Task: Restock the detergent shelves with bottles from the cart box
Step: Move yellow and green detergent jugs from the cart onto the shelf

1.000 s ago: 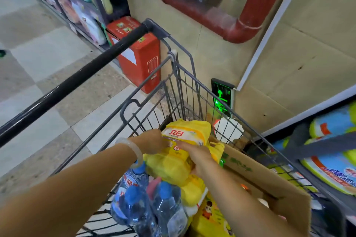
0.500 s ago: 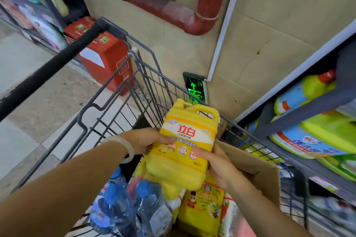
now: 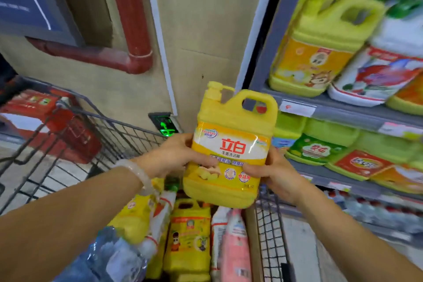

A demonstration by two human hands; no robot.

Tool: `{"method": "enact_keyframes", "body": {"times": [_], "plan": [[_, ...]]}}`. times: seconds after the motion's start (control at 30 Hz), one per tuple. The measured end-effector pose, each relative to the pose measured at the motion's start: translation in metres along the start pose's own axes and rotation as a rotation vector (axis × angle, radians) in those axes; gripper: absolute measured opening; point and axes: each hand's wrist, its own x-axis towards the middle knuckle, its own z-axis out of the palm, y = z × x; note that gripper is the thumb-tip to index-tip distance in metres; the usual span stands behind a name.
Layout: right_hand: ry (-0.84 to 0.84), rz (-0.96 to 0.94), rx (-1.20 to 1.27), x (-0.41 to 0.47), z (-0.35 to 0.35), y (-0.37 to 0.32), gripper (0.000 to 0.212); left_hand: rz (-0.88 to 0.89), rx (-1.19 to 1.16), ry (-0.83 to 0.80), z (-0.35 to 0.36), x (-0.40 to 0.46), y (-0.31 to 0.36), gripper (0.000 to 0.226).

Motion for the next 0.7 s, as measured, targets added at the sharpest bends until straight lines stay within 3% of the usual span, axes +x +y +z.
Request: {"method": "enact_keyframes", "body": {"times": [0.07, 0.2, 0.27, 0.37, 0.5, 0.7], "plan": [[0.044, -0.052, -0.002, -0.038, -0.043, -0.012, 0.111, 0.065, 0.019, -0.020, 0.052, -0.006, 0.024, 0.048], [0.141, -0.134, -0.004, -0.134, -0.137, -0.031, 0.076, 0.150, 0.057, -0.084, 0.171, -0.024, 0.067, 0.065], [0.205, -0.155, -0.022, -0.185, -0.185, -0.036, 0.082, 0.201, 0.068, -0.121, 0.236, -0.031, 0.086, 0.073], [0.369, -0.207, -0.067, -0.260, -0.257, -0.046, 0.091, 0.282, 0.055, -0.185, 0.332, -0.039, 0.113, 0.052], [0.523, -0.299, -0.051, -0.347, -0.339, -0.068, 0.087, 0.367, 0.112, -0.304, 0.444, -0.047, 0.160, 0.094], [0.658, -0.459, -0.004, -0.434, -0.433, -0.101, 0.078, 0.501, 0.135, -0.459, 0.571, -0.043, 0.234, 0.085]]}}
